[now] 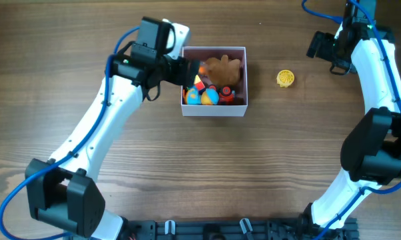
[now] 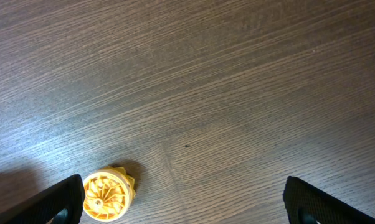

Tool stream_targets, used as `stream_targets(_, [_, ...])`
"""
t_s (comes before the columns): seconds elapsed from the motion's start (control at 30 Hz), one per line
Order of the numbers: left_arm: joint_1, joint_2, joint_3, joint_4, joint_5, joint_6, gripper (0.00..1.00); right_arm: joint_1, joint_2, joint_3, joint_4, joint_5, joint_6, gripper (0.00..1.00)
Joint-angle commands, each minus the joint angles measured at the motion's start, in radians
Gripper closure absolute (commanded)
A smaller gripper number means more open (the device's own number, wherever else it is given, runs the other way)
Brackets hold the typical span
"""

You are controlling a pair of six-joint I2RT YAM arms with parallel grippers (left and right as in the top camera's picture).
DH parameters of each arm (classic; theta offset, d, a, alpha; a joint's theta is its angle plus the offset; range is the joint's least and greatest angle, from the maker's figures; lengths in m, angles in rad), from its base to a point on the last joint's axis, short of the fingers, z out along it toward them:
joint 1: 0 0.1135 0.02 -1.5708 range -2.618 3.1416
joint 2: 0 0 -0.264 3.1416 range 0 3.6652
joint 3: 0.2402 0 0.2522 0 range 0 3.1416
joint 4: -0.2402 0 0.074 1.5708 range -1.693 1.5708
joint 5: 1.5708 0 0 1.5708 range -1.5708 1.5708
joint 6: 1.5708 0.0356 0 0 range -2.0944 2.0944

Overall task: Pack container
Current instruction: 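Carry the duck into the box with the left gripper and release, then lower the right gripper onto the yellow round toy and grasp it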

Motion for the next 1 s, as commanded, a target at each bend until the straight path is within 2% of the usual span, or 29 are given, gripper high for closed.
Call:
stream_targets(0.0, [0.112, 0.013, 0.015, -0.008, -0.14, -0.166, 0.0, 0.004, 0.006, -0.003, 0.002, 0.003, 0.011, 0.0])
stream_targets(0.03, [0.163, 0.013, 0.015, -0.035, -0.146, -0.24, 0.0, 0.004, 0.006, -0.003, 0.002, 0.003, 0.011, 0.0])
stream_targets(0.1, [0.235, 0.013, 0.014, -0.093, -0.121, -0.311, 0.0, 0.004, 0.006, -0.003, 0.002, 0.003, 0.011, 0.0])
stream_targets(0.23, [0.323, 0.013, 0.014, -0.192, -0.053, -0.302, 0.0, 0.004, 0.006, -0.003, 0.002, 0.003, 0.011, 0.0])
stream_targets(0.27, [0.333, 0.013, 0.014, -0.214, -0.033, -0.266, 0.0, 0.004, 0.006, -0.003, 0.002, 0.003, 0.011, 0.0])
stream_targets(0.33, [0.322, 0.013, 0.014, -0.236, 0.017, -0.194, 0.0, 0.004, 0.006, -0.003, 0.002, 0.003, 0.011, 0.0])
stream_targets(0.5, [0.253, 0.009, 0.013, -0.252, 0.038, -0.194, 0.0, 0.004, 0.006, -0.003, 0.018, -0.013, 0.032, 0.0])
stream_targets(0.63, [0.187, -0.072, -0.071, -0.195, 0.067, -0.194, 0.0, 0.004, 0.006, -0.003, 0.117, -0.144, 0.204, 0.0])
stream_targets(0.67, [0.178, -0.109, -0.111, -0.164, 0.067, -0.194, 0.0, 0.004, 0.006, -0.003, 0.045, -0.196, 0.183, 0.0])
stream_targets(0.8, [0.183, -0.258, -0.288, -0.047, 0.06, -0.195, 0.0, 0.004, 0.006, -0.003, -0.034, -0.195, 0.131, 0.0])
stream_targets(0.97, [0.184, -0.301, -0.377, -0.034, 0.049, -0.195, 0.0, 0.005, 0.006, -0.003, -0.101, -0.154, 0.108, 0.0])
